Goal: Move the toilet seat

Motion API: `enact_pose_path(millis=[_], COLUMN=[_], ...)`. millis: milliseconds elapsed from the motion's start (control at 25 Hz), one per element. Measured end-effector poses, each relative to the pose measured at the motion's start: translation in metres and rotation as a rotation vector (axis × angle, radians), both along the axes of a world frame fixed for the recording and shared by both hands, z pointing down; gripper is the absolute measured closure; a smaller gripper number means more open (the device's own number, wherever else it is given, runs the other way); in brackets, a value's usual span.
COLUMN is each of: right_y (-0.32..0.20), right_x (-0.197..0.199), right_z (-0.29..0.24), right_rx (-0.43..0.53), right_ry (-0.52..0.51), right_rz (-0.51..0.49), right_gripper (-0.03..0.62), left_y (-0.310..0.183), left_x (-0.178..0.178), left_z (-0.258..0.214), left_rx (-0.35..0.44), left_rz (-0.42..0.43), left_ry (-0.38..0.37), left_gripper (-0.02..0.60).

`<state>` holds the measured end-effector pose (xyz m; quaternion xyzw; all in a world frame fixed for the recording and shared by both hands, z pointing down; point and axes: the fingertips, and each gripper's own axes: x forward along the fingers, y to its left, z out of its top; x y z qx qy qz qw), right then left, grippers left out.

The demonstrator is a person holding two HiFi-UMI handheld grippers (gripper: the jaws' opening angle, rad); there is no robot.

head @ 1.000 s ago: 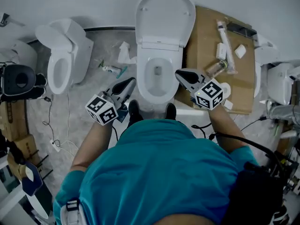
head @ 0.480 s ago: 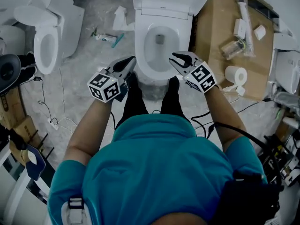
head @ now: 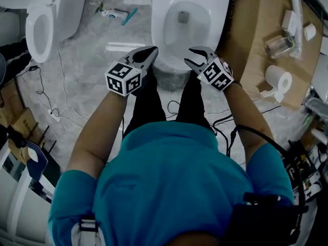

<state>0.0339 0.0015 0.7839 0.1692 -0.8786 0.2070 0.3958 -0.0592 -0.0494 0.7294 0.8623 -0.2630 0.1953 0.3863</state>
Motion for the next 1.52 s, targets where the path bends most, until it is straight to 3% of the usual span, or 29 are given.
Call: enact_pose_path(millis=[560, 880, 1160, 1520], right_y=[0.079, 0.102, 0.108, 0.108], right_x=[-0.02, -0.02, -0.017, -0.017], right_z=[0.13, 0.182, 0.206, 0.191], right_rx=[-0.128, -0.105, -0.101, -0.117], right_ry=[0.183, 0.318, 0.426, 0.417], right_rz=[-0.31, -0.432, -0.491, -0.491], right_gripper=[0.371, 0.345, 0.324, 0.324], left_y=[0.043, 0.055, 0.064, 0.062], left_x=[0.007, 0.004, 0.004, -0.002], left_z=[0.086, 0.111, 0.114, 0.102], left_rx=[-0.082, -0.112, -0.124, -0.108], left_rz=[0.139, 0.146, 0.148, 0.129], left_ry=[-0.081, -0.109, -0.098, -0.08], left_gripper=[0.578, 0.578, 0.578, 0.578])
